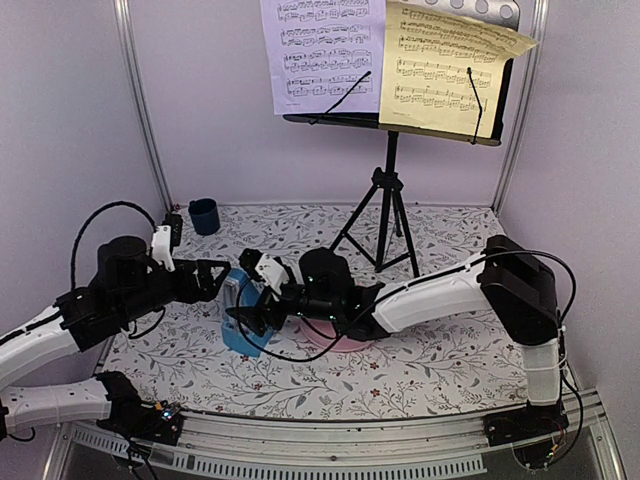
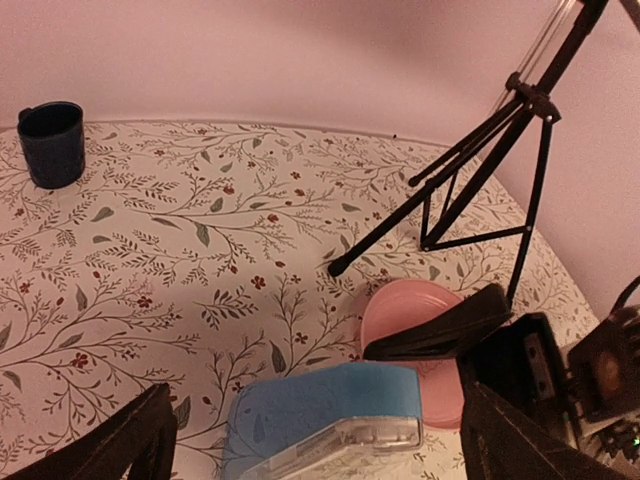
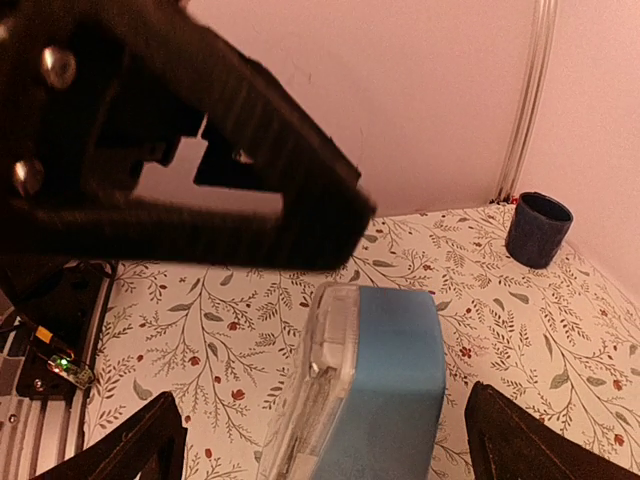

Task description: Set up the instrument practice props

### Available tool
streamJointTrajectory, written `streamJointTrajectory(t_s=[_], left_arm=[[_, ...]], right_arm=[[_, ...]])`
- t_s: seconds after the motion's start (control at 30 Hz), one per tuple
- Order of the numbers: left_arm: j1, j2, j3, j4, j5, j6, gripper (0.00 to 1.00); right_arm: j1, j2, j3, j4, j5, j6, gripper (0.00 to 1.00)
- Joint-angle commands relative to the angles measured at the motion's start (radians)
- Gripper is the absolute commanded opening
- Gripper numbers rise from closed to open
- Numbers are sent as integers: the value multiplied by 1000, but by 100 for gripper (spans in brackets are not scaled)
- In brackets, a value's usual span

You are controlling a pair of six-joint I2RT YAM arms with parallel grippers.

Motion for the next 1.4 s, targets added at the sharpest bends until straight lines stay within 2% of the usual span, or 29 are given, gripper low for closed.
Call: streamJointTrajectory(t_s=[0.0, 0.27, 0.47, 0.7, 0.93, 1.2, 1.3, 1.37], left_arm=[[-80, 0, -41, 53, -26, 7, 99], [-204, 92, -98, 129, -130, -7, 99], [-217, 173, -112, 155, -232, -27, 95], [-217, 249, -140, 261, -172, 36, 93], [-216, 320, -148, 306, -207, 32, 85], [-216, 409, -138, 324, -244, 20, 82], [-216, 427, -128, 337, -238, 37, 72], [-216, 425, -124, 341, -234, 53, 62]], right_arm=[[-9, -160, -95, 85, -44, 31, 99], [-96, -369, -344, 128, -106, 160, 99], [-124, -448, -446, 131, -111, 170, 99], [-125, -463, -497, 131, -147, 169, 99], [-127, -464, -510, 127, -147, 168, 99], [-128, -466, -517, 115, -141, 166, 99], [-128, -462, -518, 106, -136, 160, 99], [-128, -462, -519, 100, -130, 151, 99]])
